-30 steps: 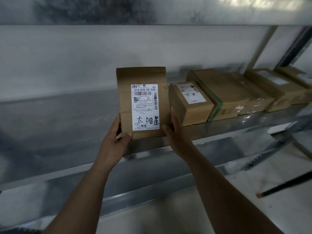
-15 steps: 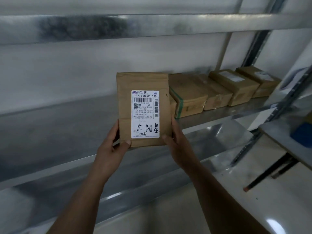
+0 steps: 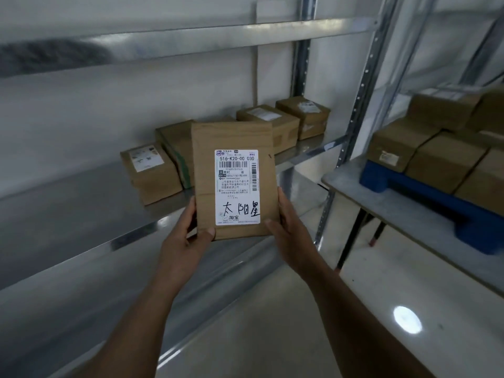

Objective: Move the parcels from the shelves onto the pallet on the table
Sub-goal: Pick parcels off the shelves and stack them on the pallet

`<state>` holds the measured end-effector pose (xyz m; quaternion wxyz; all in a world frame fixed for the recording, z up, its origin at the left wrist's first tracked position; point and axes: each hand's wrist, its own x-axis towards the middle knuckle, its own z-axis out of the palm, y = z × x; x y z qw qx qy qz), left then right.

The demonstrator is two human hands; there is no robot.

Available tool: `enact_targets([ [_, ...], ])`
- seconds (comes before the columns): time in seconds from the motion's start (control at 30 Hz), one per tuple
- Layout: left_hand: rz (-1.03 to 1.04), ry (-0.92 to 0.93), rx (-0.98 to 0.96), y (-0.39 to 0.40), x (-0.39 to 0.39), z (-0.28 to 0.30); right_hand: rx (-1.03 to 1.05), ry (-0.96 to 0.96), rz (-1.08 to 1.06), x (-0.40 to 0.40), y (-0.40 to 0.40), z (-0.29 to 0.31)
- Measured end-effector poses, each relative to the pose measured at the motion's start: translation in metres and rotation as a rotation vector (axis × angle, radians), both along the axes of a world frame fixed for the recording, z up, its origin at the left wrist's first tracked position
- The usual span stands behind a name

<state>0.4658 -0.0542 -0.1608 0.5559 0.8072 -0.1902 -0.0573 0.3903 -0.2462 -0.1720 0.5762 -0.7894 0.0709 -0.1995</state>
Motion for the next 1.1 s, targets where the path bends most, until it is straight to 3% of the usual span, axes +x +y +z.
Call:
enact_targets([
  [0.5, -0.380, 0.012, -0.026, -0.198, -0.088, -0.005, 0.048, 0.029, -0.392, -0.152, -0.150, -0.011],
  [0.93, -0.686, -0.064, -0.008, -0.390, -0.113, -0.014, 0.076, 0.048, -0.727, -0.213, -0.293, -0.008],
  [1.1, -0.790, -0.050, -0.055, -0.474, -0.120, -0.003, 0.026, -0.033, -0.897, -0.229, -0.357, 0.008],
])
